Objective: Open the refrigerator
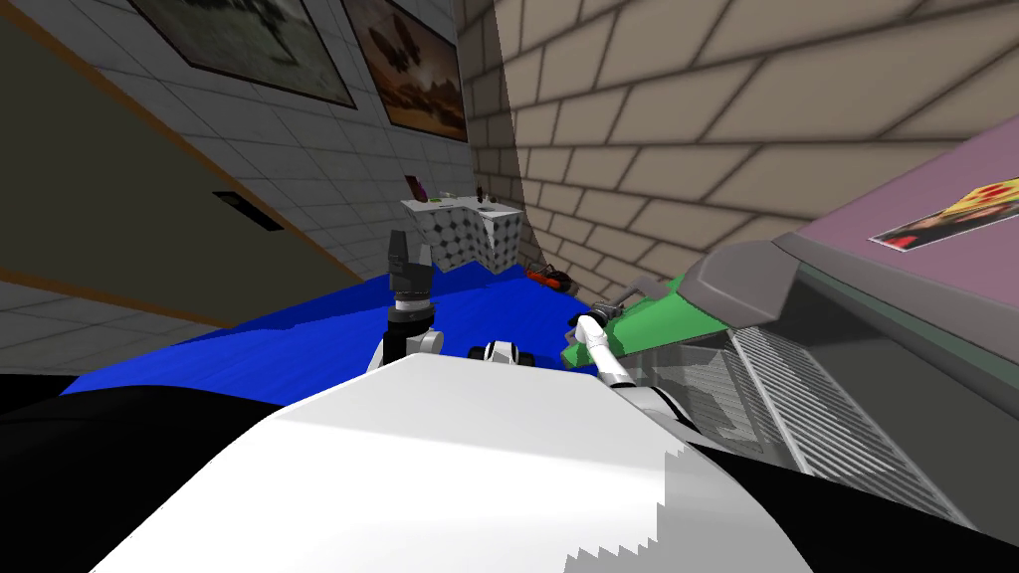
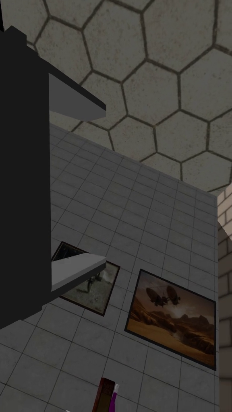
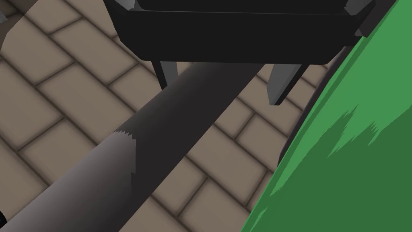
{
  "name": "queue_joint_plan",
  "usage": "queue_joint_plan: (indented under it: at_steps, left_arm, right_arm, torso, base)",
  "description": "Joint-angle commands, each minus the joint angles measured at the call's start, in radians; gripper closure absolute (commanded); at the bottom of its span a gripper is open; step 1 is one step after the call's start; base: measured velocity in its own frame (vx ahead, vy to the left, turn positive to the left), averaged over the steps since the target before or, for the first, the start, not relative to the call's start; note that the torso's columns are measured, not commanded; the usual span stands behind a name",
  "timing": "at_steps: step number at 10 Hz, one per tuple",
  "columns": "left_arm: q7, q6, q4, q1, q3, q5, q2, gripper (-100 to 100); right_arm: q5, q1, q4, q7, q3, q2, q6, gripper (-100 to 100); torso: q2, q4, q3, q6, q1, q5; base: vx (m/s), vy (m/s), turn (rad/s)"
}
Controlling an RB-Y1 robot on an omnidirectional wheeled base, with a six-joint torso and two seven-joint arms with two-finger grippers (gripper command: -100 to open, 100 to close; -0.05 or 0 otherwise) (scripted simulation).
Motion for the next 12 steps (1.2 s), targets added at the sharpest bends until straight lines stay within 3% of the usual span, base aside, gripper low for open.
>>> queue_joint_plan:
  at_steps: [1,7,12]
  left_arm:
    - [0.000,0.000,0.000,0.000,0.000,0.000,0.000,0]
    - [0.000,0.000,0.000,0.001,0.000,0.000,0.000,0]
    - [0.000,0.000,0.000,0.000,0.000,0.000,0.000,0]
  right_arm:
    - [-0.010,-0.009,0.019,0.010,-0.021,0.000,0.025,100]
    - [-0.042,-0.035,0.075,0.039,-0.082,0.000,0.098,100]
    - [-0.057,-0.046,0.100,0.045,-0.121,0.003,0.152,100]
  torso:
    - [-0.006,0.001,-0.003,0.002,0.000,0.002]
    - [0.005,0.002,0.002,0.007,-0.008,0.001]
    - [0.005,0.003,0.003,0.005,-0.007,0.000]
  base:
    - [0.305,0.105,0.008]
    - [0.394,0.097,0.016]
    - [0.254,0.039,0.000]
